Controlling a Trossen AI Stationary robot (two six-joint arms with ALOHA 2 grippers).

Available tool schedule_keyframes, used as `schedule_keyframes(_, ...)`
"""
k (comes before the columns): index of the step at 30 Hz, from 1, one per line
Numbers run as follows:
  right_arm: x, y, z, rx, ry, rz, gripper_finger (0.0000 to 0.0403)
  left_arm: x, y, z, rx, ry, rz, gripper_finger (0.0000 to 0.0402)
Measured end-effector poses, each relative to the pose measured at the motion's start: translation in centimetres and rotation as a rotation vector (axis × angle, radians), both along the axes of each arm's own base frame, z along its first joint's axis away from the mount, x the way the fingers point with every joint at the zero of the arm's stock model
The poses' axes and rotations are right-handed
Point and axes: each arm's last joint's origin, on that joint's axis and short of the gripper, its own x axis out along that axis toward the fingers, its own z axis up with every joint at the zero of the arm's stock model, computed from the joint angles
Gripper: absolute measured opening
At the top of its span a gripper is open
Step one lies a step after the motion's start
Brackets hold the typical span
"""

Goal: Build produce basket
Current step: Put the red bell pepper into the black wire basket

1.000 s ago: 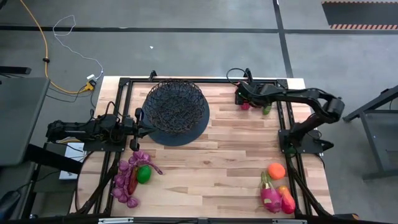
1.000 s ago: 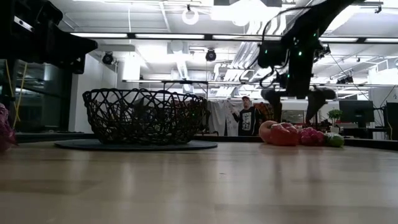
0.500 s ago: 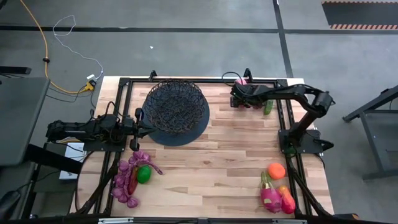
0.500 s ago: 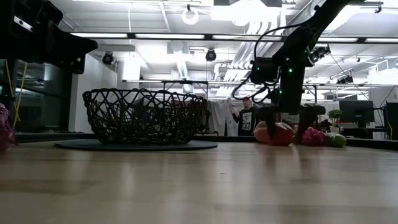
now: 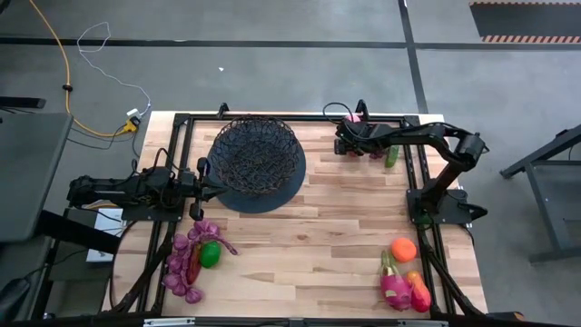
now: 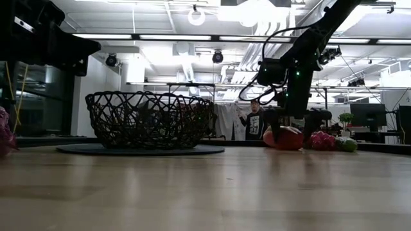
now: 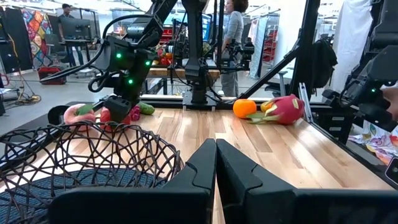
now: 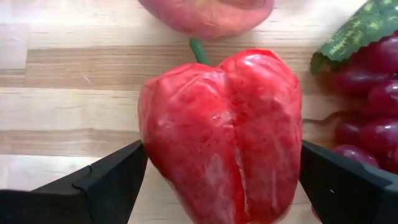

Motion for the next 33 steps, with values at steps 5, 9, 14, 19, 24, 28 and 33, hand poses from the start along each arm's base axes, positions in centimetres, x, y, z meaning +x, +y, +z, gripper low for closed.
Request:
schedule_keyframes(5,0.0,0.0,0.0,-0.006,0.015,0.040,0.0324,0.0,0.0,0.0,0.000,0.000,0.000,0.0001)
schedule_keyframes(9,0.1,0.3,0.0,-0.002,0.034,0.070,0.0243,0.0,0.0,0.0,0.000,0.000,0.000,0.0001)
schedule_keyframes(14,0.9,1.8,1.1,-0.039,0.051,0.236,0.0200,0.0,0.0,0.0,0.000,0.000,0.000,0.0001)
schedule_keyframes(19,1.8,5.2,4.2,-0.100,-0.017,0.458,0.0200,0.0,0.0,0.0,0.000,0.000,0.000,0.0001)
schedule_keyframes(24,2.0,9.3,8.4,-0.161,-0.230,0.686,0.0200,0.0,0.0,0.0,0.000,0.000,0.008,0.0001)
schedule_keyframes(28,2.0,11.7,11.7,-0.201,-0.489,0.819,0.0200,0.0,0.3,0.2,-0.004,-0.018,0.087,0.0001)
schedule_keyframes(33,1.8,13.3,15.3,-0.314,-0.752,0.891,0.0201,-0.1,0.3,0.9,-0.140,-0.118,0.083,0.0001)
